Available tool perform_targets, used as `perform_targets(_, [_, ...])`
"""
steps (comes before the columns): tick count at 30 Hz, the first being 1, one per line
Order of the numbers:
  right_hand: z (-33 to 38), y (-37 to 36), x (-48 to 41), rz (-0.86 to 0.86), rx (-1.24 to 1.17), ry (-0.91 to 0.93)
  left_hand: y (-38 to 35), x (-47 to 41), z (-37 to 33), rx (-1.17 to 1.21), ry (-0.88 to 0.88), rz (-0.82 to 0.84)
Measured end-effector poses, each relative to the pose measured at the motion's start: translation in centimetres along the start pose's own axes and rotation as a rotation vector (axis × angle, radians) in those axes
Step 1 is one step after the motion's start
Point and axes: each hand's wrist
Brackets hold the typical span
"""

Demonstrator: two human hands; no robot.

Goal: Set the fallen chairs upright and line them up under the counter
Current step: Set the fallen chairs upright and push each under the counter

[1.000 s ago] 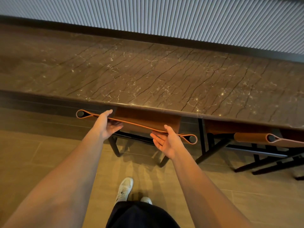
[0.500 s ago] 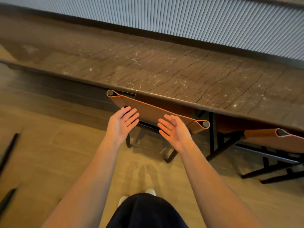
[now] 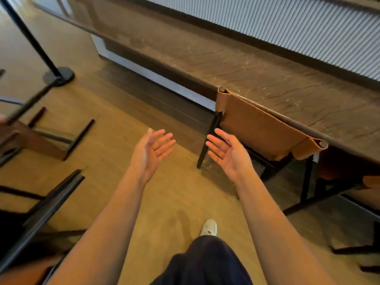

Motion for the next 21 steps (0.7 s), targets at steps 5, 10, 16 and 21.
perform_targets(5, [-8.1,-6.8,4.5,0.107,0.074,-0.09,10.2,8.8,-2.0,0.011,-0.052,-0.13])
perform_targets(10, [-14.9,-13.8,7.6,0.227,0.17,-0.194,19.9,16.8,-3.5,0.058,-0.113,-0.303])
perform_targets(16, [-20.7,-23.1,9.0,0.401,0.324,-0.296,29.3,24.5,-5.8,0.143,-0.245,-0.511])
perform_targets(21, [-25.2,-30.2,8.5,0.551,0.457,-0.367,34.5,28.1,-7.4,0.256,-0.332,-0.691])
Point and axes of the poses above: each hand's wrist, its own x-axis away from the middle knuckle, its own y-axis out of the back of the hand, z = x × y, and after that the axes turned 1 degree about -y, right-handed
